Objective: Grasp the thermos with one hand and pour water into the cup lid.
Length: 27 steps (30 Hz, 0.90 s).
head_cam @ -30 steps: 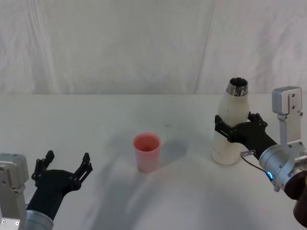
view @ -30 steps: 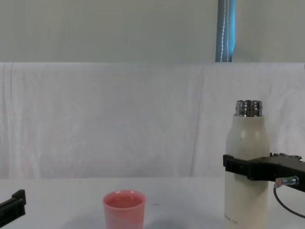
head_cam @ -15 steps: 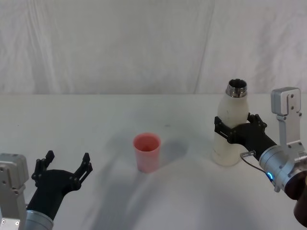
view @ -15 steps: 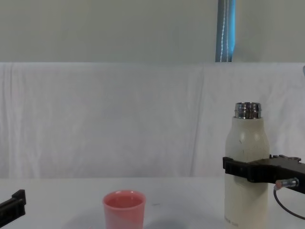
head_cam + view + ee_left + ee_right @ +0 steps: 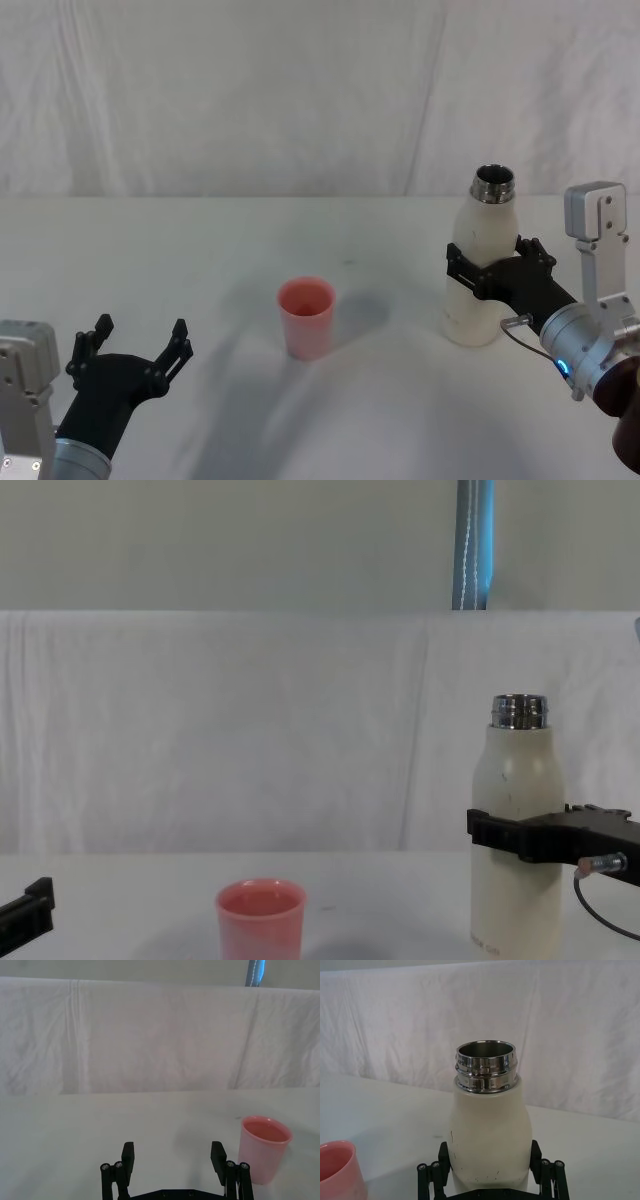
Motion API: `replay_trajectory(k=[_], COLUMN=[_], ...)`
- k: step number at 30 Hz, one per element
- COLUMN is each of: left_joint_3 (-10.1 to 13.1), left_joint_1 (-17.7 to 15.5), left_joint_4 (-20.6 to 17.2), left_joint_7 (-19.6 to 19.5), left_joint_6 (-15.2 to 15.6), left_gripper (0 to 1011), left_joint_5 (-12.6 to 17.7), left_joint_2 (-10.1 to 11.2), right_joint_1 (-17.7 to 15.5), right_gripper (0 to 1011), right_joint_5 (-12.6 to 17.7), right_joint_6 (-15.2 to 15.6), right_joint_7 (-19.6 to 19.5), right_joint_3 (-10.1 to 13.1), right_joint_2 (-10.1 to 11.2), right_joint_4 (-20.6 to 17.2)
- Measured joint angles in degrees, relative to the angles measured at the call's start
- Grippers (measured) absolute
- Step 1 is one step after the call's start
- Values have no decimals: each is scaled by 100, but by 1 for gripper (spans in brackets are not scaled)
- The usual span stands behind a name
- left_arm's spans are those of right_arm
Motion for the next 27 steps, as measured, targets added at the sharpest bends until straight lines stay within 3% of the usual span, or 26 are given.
replay_trajectory(k=[8, 27], left_joint_3=[1, 0], left_joint_1=[0, 0], left_joint_4=[0, 0], left_joint_7=[0, 0], left_joint_6=[0, 0], left_gripper=[1001, 1001], left_joint_5=[0, 0], left_joint_2=[0, 0], right_joint_1=[0, 0], right_gripper=[1003, 1000], right_joint_5=[3, 8], right_joint_6=[-5, -5], right_joint_7=[-1, -1], right_joint_3=[2, 0], right_joint_2=[0, 0], right_joint_4=[-3, -5])
